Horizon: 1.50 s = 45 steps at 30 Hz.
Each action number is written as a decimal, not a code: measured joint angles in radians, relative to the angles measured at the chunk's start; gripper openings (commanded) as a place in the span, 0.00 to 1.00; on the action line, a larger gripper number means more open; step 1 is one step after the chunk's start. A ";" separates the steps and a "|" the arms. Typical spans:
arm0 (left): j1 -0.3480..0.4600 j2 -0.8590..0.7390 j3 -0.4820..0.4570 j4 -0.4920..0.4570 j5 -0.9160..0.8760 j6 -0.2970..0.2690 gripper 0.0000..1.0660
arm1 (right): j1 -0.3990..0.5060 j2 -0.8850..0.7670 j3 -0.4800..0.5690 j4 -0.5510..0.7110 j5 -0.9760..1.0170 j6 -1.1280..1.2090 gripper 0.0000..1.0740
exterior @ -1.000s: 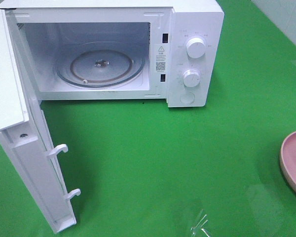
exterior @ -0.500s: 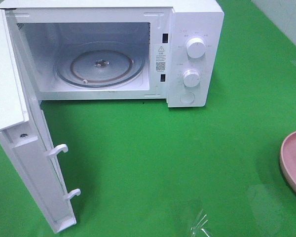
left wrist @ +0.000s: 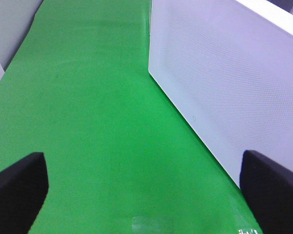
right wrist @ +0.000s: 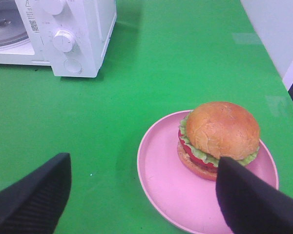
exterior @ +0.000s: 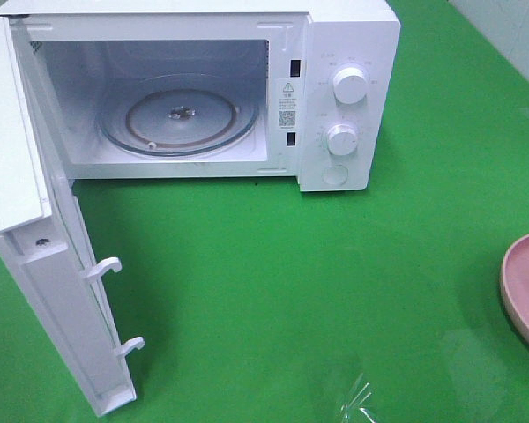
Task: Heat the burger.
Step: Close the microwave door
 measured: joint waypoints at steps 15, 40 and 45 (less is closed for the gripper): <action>0.000 0.000 -0.002 -0.003 -0.001 0.000 0.91 | 0.000 0.000 0.000 0.000 0.000 0.000 0.71; 0.000 0.362 -0.048 -0.017 -0.432 -0.001 0.00 | 0.000 0.000 0.000 0.000 0.000 -0.001 0.71; 0.000 0.411 -0.035 -0.017 -0.527 -0.001 0.00 | 0.000 0.000 0.000 0.000 0.000 -0.001 0.71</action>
